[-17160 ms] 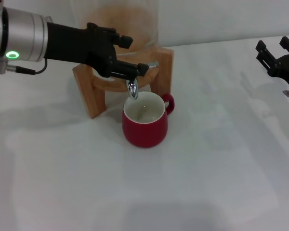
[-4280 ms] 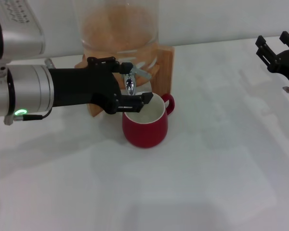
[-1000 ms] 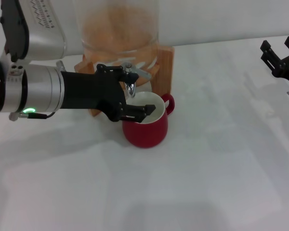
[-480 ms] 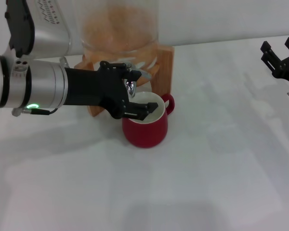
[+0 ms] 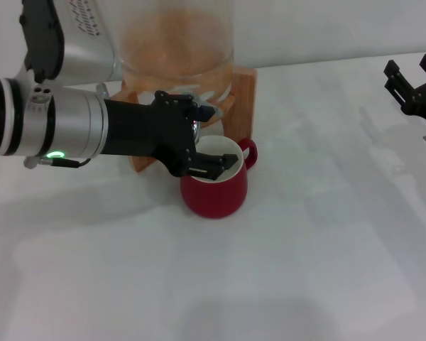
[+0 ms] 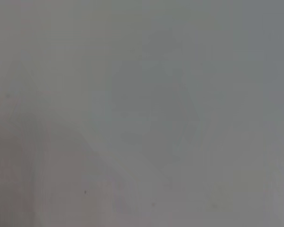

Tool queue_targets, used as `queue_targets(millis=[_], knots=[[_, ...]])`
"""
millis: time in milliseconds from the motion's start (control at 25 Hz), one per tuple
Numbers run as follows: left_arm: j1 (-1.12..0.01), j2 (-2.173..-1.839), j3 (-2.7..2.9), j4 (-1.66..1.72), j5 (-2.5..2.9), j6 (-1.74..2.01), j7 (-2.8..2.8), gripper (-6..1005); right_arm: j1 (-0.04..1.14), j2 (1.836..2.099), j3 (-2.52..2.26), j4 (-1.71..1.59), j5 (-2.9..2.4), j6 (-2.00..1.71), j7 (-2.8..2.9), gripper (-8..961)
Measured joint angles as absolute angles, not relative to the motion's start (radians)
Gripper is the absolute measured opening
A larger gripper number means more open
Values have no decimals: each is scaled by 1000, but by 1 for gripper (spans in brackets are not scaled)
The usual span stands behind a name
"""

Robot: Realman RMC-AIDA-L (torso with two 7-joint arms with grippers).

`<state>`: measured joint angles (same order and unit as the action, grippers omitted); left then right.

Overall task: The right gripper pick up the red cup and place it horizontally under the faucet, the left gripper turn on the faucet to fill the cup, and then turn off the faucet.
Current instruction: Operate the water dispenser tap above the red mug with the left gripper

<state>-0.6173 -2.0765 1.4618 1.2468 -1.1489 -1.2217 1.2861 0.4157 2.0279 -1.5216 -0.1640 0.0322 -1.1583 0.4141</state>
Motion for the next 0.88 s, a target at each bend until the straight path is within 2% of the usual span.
queue_targets(millis=[880], knots=[[-646,-2079,1458,1225,-1136,-1223,1299,829,416,2028,-1522,-162,32,-1159,414,683]])
